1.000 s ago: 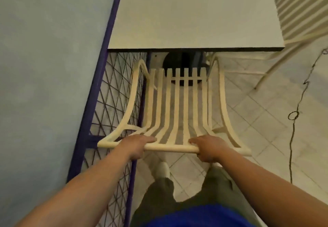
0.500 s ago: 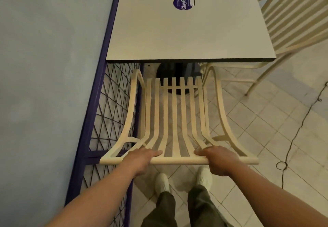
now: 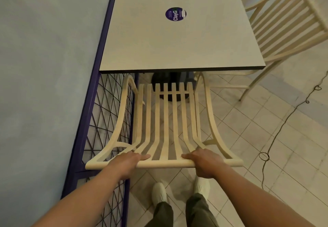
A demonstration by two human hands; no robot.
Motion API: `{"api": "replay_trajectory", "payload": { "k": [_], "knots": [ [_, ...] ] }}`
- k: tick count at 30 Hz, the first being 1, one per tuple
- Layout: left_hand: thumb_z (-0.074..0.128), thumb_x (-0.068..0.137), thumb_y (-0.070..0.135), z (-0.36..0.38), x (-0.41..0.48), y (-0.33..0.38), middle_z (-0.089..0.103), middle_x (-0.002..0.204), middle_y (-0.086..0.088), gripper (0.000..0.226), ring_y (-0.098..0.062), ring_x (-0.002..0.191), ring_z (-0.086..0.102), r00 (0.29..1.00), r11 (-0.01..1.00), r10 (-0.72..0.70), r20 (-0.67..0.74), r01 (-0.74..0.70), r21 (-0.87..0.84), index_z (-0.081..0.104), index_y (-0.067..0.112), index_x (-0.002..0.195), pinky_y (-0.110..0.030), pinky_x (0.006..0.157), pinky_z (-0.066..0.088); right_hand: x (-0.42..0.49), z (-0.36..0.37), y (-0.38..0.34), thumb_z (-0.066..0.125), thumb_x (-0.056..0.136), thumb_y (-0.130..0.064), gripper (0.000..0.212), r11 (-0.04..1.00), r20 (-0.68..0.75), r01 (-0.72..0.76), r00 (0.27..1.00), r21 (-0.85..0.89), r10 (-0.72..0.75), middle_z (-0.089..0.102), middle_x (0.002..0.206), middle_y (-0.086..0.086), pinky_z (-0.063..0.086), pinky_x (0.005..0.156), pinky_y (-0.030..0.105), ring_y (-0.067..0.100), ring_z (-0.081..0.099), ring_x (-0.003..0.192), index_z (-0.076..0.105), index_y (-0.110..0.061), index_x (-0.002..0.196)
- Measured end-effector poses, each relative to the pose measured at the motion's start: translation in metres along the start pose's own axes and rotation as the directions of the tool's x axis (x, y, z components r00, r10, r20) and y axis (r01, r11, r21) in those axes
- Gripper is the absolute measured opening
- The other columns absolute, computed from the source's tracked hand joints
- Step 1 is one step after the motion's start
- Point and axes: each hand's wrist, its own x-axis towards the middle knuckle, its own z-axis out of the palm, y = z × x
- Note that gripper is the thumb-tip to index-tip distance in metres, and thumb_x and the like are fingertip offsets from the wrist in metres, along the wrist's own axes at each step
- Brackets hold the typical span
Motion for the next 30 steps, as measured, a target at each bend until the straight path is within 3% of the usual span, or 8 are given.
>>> {"api": "replay_trajectory", "payload": {
  "k": [7,30],
  "knots": [
    [0.053,0.086,0.002,-0.007,0.004,-0.007,0.048,0.109,0.010,0.091,-0.014,0.089,0.050,1.000,1.000,0.000,-0.011,0.000,-0.002,0.020,0.066,0.141,-0.029,0.070,0.040,0.012,-0.002,-0.002,0.064,0.085,-0.019,0.067,1.000,0.031,0.002,1.000,-0.011,-0.002,0.057,0.112,-0.009,0.051,0.081,0.034,0.013,0.055,0.091,0.040,-0.046,0.140],
    [0.056,0.087,0.004,-0.014,0.007,-0.012,0.046,0.107,0.009,0.090,-0.013,0.088,0.048,1.000,1.000,0.004,-0.024,-0.004,0.030,0.020,0.064,0.142,-0.031,0.075,0.041,0.019,-0.004,0.000,0.066,0.083,-0.019,0.066,1.000,0.024,0.031,0.999,-0.008,-0.030,0.059,0.109,-0.010,0.052,0.076,0.034,0.012,0.055,0.086,0.042,-0.045,0.138]
  ]
}}
